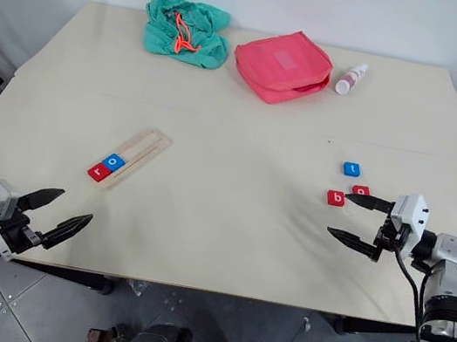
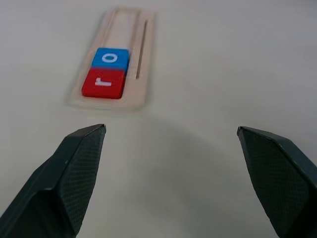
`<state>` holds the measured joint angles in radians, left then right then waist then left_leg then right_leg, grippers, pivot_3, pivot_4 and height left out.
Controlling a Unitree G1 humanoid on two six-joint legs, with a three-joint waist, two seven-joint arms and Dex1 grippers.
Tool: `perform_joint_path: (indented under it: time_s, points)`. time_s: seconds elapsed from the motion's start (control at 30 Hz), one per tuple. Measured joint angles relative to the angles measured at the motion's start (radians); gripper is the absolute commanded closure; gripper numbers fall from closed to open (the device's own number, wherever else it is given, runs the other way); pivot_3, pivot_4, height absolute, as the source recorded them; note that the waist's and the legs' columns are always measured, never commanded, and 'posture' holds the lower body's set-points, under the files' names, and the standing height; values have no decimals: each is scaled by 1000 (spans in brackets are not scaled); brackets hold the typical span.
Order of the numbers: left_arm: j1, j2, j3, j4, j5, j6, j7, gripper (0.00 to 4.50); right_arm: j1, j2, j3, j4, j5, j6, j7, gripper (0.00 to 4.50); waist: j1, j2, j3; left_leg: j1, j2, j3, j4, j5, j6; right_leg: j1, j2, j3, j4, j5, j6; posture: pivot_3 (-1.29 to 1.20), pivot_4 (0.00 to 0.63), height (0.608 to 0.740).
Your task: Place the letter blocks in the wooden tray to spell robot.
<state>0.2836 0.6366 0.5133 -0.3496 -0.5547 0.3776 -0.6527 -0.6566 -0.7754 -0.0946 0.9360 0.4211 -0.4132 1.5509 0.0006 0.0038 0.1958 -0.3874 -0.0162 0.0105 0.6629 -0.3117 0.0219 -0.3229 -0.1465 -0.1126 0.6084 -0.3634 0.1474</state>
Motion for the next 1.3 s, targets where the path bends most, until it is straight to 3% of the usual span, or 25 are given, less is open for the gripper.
perform_joint_path:
  time_s: [0.1, 0.27, 0.6, 1.23, 1.3]
  points:
    - [-65, 38, -14, 14, 9, 62, 26, 0, 0, 0, 32, -15, 19, 8, 0, 19, 2, 0, 0, 0, 0, 0, 0, 0, 0, 0, 0, 0, 0, 0, 0, 0, 150, 740]
    - [-308, 45, -123, 129, 81, 90, 86, 0, 5, 5, 85, -84, 64, 26, 0, 19, 2, 0, 0, 0, -1, -1, 1, 0, 0, 0, 0, 0, 2, 0, 0, 0, 150, 740]
    - [-526, 50, -265, 329, 193, 159, 112, 0, 46, 0, 87, -129, 98, 42, 0, 19, 1, 0, 0, 0, -1, -1, 0, 0, 0, -2, 0, -1, 4, 0, 0, 0, 150, 740]
    - [-675, 135, -378, 431, 276, 317, 42, 0, 81, 0, 45, -156, 91, 44, 0, 19, -2, 0, 0, 0, -2, -1, 0, 0, 0, -2, -1, 0, 6, 0, 0, 0, 150, 740]
    - [-683, 153, -395, 432, 285, 325, 33, 373, 81, 0, 45, -156, 89, 44, 0, 0, -2, 0, 0, 0, -2, -1, 0, 0, 0, -2, -1, 0, 6, 0, 0, 0, 150, 740]
